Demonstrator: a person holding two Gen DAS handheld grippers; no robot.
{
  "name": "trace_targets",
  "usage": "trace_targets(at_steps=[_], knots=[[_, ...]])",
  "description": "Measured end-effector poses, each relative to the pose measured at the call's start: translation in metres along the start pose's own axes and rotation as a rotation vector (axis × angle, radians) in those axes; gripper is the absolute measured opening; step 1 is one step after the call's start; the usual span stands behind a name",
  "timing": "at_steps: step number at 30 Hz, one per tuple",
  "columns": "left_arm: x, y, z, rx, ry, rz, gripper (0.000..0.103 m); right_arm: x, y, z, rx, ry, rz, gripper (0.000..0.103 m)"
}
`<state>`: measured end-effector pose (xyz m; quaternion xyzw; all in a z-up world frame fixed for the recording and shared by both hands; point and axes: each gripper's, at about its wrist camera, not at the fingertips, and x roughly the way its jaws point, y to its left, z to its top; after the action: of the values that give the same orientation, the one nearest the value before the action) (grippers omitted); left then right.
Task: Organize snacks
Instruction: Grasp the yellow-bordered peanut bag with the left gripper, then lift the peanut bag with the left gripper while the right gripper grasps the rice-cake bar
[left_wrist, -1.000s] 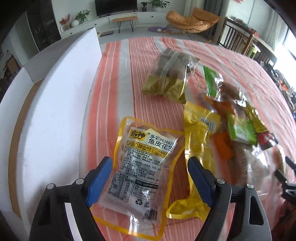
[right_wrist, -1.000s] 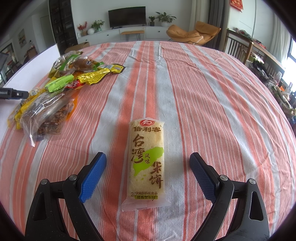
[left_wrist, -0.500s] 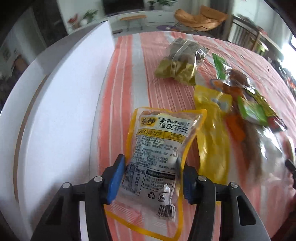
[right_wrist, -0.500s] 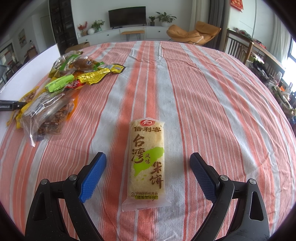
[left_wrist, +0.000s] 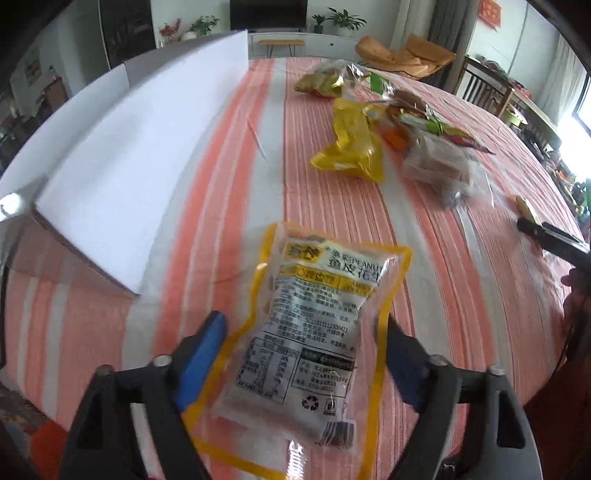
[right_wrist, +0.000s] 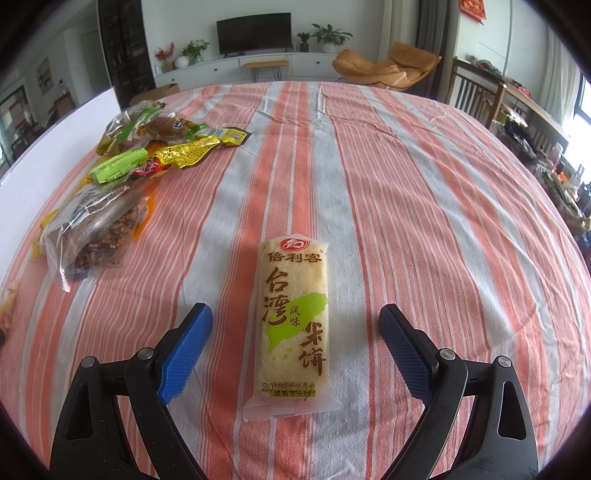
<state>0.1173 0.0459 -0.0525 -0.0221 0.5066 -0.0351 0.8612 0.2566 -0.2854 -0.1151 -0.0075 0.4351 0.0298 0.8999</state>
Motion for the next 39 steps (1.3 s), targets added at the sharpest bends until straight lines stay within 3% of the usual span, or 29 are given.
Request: trace_targets(at_steps=[6,11,15,18,22,24,26,28,29,32,35,39], knots=[[0.013,-0.008,0.001,0.076,0.011,-0.022,0.102,0.0,0.0,0.0,0.001,0.001,0.001,0.094],[0.011,-0.005,0.003,0.106,0.051,-0.067,0.101,0.001,0.0,0.0,-0.008,0.006,0.014,0.097],[0.009,-0.005,0.009,0.134,0.044,-0.048,0.073,0.006,-0.006,0.017,-0.059,0.157,0.075,0.096],[0.007,-0.006,0.012,0.141,0.029,-0.05,0.06,0.006,-0.021,0.029,0.003,0.26,0.135,0.093],[0.005,0.005,0.012,0.061,0.007,-0.071,0.057,0.005,-0.024,0.036,0.004,0.316,0.11,0.092],[0.004,0.009,0.011,0.03,0.002,-0.096,0.056,0.005,-0.017,0.034,-0.029,0.321,0.093,0.077],[0.002,0.011,0.009,0.017,0.003,-0.115,0.056,0.007,-0.009,0.032,-0.053,0.318,0.076,0.07],[-0.002,0.012,0.006,0.004,0.002,-0.146,0.056,0.005,-0.005,0.031,-0.075,0.295,0.035,0.038],[-0.006,0.012,0.005,-0.001,-0.002,-0.163,0.056,0.003,-0.005,0.034,-0.066,0.288,0.025,0.029],[-0.026,0.012,0.006,-0.022,-0.033,-0.238,0.056,-0.011,-0.017,0.042,0.026,0.266,0.03,0.029],[-0.058,0.021,0.02,-0.064,-0.091,-0.325,0.056,-0.041,-0.017,0.06,0.11,0.219,0.139,0.029],[-0.1,0.054,0.052,-0.101,-0.177,-0.332,0.056,-0.084,0.035,0.095,0.078,0.132,0.288,0.029]])
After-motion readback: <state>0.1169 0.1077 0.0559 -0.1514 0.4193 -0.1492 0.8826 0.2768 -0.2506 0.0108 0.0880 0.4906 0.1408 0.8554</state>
